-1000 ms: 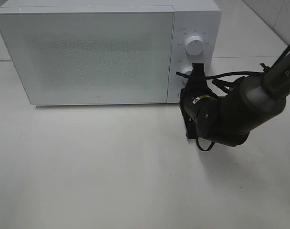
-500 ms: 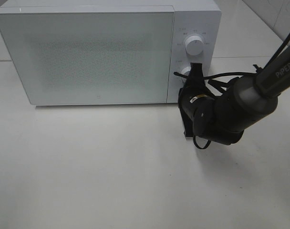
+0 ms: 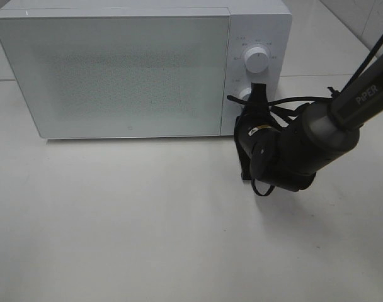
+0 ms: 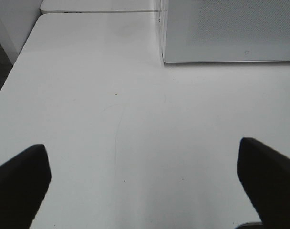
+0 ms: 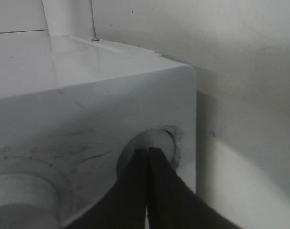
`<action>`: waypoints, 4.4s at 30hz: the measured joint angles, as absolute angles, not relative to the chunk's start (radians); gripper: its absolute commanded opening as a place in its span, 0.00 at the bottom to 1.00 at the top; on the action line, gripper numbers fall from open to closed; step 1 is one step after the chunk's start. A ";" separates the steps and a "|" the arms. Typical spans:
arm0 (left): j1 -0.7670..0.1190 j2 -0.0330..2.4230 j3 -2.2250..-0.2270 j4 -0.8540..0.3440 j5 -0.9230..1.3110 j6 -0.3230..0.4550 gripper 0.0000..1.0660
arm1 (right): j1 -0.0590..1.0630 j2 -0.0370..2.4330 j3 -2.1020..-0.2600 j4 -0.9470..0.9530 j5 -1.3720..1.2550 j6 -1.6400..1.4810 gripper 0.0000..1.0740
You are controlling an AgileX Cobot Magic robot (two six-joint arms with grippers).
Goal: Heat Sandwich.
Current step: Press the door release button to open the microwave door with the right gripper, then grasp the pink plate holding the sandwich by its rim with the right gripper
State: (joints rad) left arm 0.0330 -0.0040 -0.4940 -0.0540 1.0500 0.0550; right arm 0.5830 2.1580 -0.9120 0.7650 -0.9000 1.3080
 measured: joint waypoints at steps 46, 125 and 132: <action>0.033 -0.004 -0.494 -0.054 1.050 0.055 0.94 | 0.569 2.157 -0.979 0.864 -0.780 1.205 0.00; 0.033 -0.004 -0.494 -0.054 1.050 0.055 0.94 | 0.571 1.578 -0.974 0.279 0.850 -1.001 0.03; 0.033 -0.004 -0.494 -0.054 1.050 0.056 0.94 | 0.571 1.578 -0.974 0.254 0.849 -1.230 0.07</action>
State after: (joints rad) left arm 0.0330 -0.0040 -0.4940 -0.0540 1.0500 0.0560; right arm 0.5710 1.5780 -0.9740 0.2540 0.8490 -1.2300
